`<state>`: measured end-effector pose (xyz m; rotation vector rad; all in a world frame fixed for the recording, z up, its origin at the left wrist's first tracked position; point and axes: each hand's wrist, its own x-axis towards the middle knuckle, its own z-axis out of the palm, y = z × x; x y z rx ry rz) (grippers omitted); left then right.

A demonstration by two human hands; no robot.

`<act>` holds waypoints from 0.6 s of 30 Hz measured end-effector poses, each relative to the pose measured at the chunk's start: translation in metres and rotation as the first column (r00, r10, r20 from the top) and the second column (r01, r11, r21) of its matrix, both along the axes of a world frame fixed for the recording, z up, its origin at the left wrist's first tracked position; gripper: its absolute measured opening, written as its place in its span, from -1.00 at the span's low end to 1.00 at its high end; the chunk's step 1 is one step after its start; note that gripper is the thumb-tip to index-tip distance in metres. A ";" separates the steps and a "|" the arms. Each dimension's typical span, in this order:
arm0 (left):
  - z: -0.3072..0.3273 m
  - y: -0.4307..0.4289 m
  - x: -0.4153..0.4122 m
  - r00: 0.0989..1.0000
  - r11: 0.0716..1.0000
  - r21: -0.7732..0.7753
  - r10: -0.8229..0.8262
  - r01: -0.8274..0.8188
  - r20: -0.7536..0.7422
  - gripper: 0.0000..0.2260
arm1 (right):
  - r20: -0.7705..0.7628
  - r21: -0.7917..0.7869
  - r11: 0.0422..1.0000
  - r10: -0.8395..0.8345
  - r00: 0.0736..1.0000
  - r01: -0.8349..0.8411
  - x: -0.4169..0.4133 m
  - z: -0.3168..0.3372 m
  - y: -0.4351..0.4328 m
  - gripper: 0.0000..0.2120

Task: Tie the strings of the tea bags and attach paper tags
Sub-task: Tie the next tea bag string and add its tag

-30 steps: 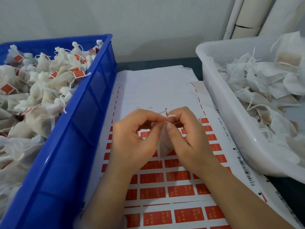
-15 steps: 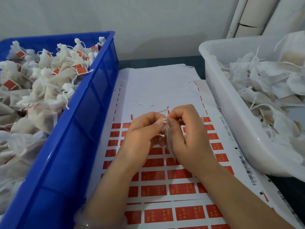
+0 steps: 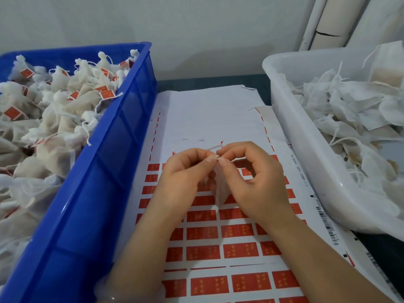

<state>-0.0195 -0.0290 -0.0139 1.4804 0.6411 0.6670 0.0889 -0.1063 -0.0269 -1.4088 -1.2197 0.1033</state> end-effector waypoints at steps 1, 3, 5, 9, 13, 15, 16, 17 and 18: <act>0.000 -0.001 0.000 0.999 0.998 0.066 0.009 -0.007 -0.030 -0.81 | -0.010 -0.009 1.000 0.006 1.000 -0.006 -0.001 0.000 0.000 -0.97; 0.000 -0.002 0.000 0.999 0.992 0.126 0.017 -0.010 -0.052 -0.83 | -0.017 -0.016 1.000 0.007 1.000 -0.007 -0.001 -0.001 0.000 -0.93; 0.001 -0.001 0.000 0.999 0.993 0.114 0.022 -0.017 -0.046 -0.84 | -0.043 -0.047 0.999 0.009 0.999 -0.011 0.000 -0.001 0.000 -0.94; 0.002 0.000 0.000 0.999 0.995 0.091 0.034 -0.031 -0.033 -0.86 | -0.091 -0.100 0.995 0.014 0.996 -0.023 -0.002 -0.003 0.002 -0.96; 0.001 -0.003 0.002 1.000 0.999 0.038 -0.002 0.002 0.004 -0.85 | -0.242 -0.142 0.988 0.028 0.970 -0.064 -0.005 -0.008 0.002 -0.91; 0.001 -0.003 0.002 1.000 0.999 0.032 -0.008 0.008 0.011 -0.85 | -0.234 -0.164 0.983 0.037 0.971 -0.077 -0.005 -0.010 0.002 -0.89; 0.000 -0.003 0.001 1.000 0.999 0.033 -0.014 0.014 0.007 -0.84 | -0.215 -0.172 0.982 0.038 0.976 -0.077 -0.006 -0.010 0.003 -0.89; 0.001 -0.003 0.001 1.000 0.999 0.028 -0.027 0.026 0.007 -0.82 | -0.199 -0.176 0.982 0.037 0.979 -0.073 -0.005 -0.009 0.003 -0.89; 0.001 -0.002 0.001 0.999 0.999 0.018 -0.045 0.045 0.012 -0.80 | -0.187 -0.175 0.982 0.034 0.982 -0.068 -0.005 -0.008 0.003 -0.90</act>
